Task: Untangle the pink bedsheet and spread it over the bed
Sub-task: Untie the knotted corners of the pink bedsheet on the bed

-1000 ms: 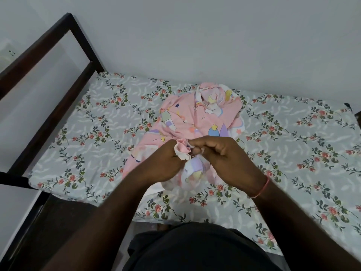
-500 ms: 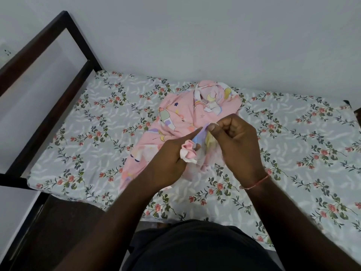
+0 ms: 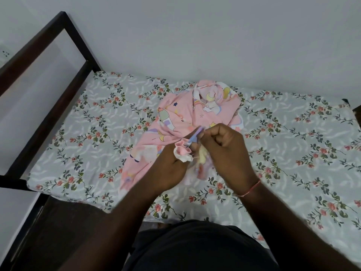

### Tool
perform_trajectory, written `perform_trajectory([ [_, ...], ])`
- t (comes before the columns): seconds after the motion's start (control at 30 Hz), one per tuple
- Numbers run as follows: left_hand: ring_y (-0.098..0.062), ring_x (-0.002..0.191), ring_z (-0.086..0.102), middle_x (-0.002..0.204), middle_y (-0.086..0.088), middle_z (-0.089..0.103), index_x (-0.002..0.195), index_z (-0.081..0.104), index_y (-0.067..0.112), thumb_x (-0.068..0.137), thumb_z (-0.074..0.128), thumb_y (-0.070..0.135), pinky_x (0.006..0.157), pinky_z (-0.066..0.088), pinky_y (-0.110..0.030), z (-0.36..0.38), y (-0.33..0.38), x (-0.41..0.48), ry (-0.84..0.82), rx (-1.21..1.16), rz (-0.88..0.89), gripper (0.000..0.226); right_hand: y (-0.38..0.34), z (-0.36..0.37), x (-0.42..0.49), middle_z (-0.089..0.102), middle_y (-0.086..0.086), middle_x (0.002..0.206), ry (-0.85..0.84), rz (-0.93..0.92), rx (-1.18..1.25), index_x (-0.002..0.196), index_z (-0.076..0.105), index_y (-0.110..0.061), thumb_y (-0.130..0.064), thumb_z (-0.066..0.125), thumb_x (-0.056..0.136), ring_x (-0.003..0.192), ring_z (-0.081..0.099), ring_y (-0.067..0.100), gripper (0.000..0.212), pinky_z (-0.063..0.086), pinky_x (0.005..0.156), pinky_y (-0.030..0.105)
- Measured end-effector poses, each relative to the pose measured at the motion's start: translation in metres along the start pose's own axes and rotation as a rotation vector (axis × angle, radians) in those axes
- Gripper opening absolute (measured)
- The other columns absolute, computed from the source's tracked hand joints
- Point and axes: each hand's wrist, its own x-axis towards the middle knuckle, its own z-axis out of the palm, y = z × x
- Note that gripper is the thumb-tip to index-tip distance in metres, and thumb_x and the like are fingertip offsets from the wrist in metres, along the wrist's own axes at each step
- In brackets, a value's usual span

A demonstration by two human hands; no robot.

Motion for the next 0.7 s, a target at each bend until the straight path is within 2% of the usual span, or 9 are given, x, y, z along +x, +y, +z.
perform_trajectory([
  [0.17,0.014,0.090,0.055,0.087,0.029,0.064,0.096,0.064,0.020,0.097,0.045,0.010,0.094,0.040,-0.016,-0.006,0.018,0.001,-0.141,-0.057,0.026,0.022,-0.007,-0.006,-0.006,0.072,0.000,0.103,-0.426,-0.135,-0.125,0.110,0.068,-0.009,-0.004,0.053,0.095,0.097,0.067,0.009,0.021,0.051,0.088,0.024],
  [0.2,0.005,0.087,0.056,0.084,0.020,0.065,0.100,0.065,0.014,0.098,0.048,0.020,0.087,0.043,-0.022,-0.011,0.015,0.002,-0.171,-0.044,0.003,0.018,-0.009,-0.009,-0.006,0.072,0.001,0.105,-0.469,-0.128,-0.127,0.114,0.066,-0.010,-0.005,0.053,0.095,0.099,0.067,0.010,0.023,0.051,0.088,0.023],
  [0.23,-0.008,0.080,0.054,0.078,-0.001,0.063,0.094,0.062,-0.001,0.097,0.053,0.029,0.075,0.044,-0.033,-0.016,0.012,0.003,-0.155,-0.007,-0.021,0.032,-0.010,-0.012,-0.007,0.072,0.003,0.100,-0.480,-0.101,-0.096,0.116,0.064,-0.012,-0.006,0.054,0.095,0.092,0.068,0.012,0.025,0.053,0.083,0.023],
  [0.27,-0.016,0.073,0.048,0.073,-0.015,0.055,0.084,0.058,-0.005,0.093,0.052,0.029,0.068,0.042,-0.042,-0.020,0.008,0.005,-0.143,0.054,-0.025,0.036,-0.011,-0.014,-0.007,0.072,0.005,0.089,-0.467,-0.059,-0.048,0.115,0.062,-0.015,-0.006,0.057,0.093,0.077,0.067,0.016,0.024,0.052,0.071,0.024],
  [0.33,-0.012,0.067,0.048,0.065,-0.003,0.053,0.069,0.056,0.006,0.082,0.045,0.017,0.064,0.041,-0.035,-0.024,0.002,0.007,-0.032,0.148,-0.017,0.020,-0.010,-0.020,-0.006,0.062,0.011,0.070,-0.441,0.020,-0.052,0.107,0.057,-0.017,-0.008,0.062,0.090,0.055,0.051,0.018,0.020,0.039,0.051,0.026],
  [0.43,0.002,0.057,0.049,0.057,0.014,0.057,0.061,0.051,0.030,0.076,0.042,0.008,0.060,0.038,-0.020,-0.025,0.006,0.007,0.156,0.213,0.030,0.028,-0.008,-0.031,0.001,0.065,0.011,0.068,-0.433,0.008,-0.302,0.086,0.062,-0.015,-0.020,0.066,0.088,0.056,0.052,0.014,0.006,0.037,0.054,0.027],
  [0.5,0.008,0.056,0.050,0.056,0.021,0.057,0.062,0.050,0.031,0.076,0.043,0.003,0.056,0.036,-0.013,-0.022,0.009,0.004,0.187,0.198,0.077,0.032,-0.003,-0.032,0.007,0.065,0.012,0.065,-0.198,-0.015,-0.287,0.073,0.063,-0.012,-0.025,0.069,0.085,0.053,0.051,0.010,0.019,0.038,0.053,0.025],
  [0.6,0.009,0.059,0.047,0.057,0.009,0.050,0.065,0.044,0.029,0.075,0.039,-0.002,0.061,0.037,-0.009,-0.010,0.014,0.000,0.113,0.179,0.142,0.033,-0.007,-0.022,0.006,0.057,0.015,0.058,0.077,-0.044,-0.128,0.068,0.060,-0.002,-0.025,0.072,0.082,0.050,0.043,0.010,0.030,0.036,0.050,0.022],
  [0.7,-0.001,0.068,0.051,0.069,0.010,0.056,0.075,0.055,0.022,0.082,0.042,0.005,0.069,0.043,-0.021,0.002,0.016,0.000,-0.009,0.007,0.114,0.023,-0.015,-0.008,-0.001,0.068,0.009,0.068,-0.056,-0.022,-0.040,0.077,0.065,-0.004,-0.014,0.066,0.087,0.058,0.058,0.013,0.014,0.047,0.058,0.031],
])
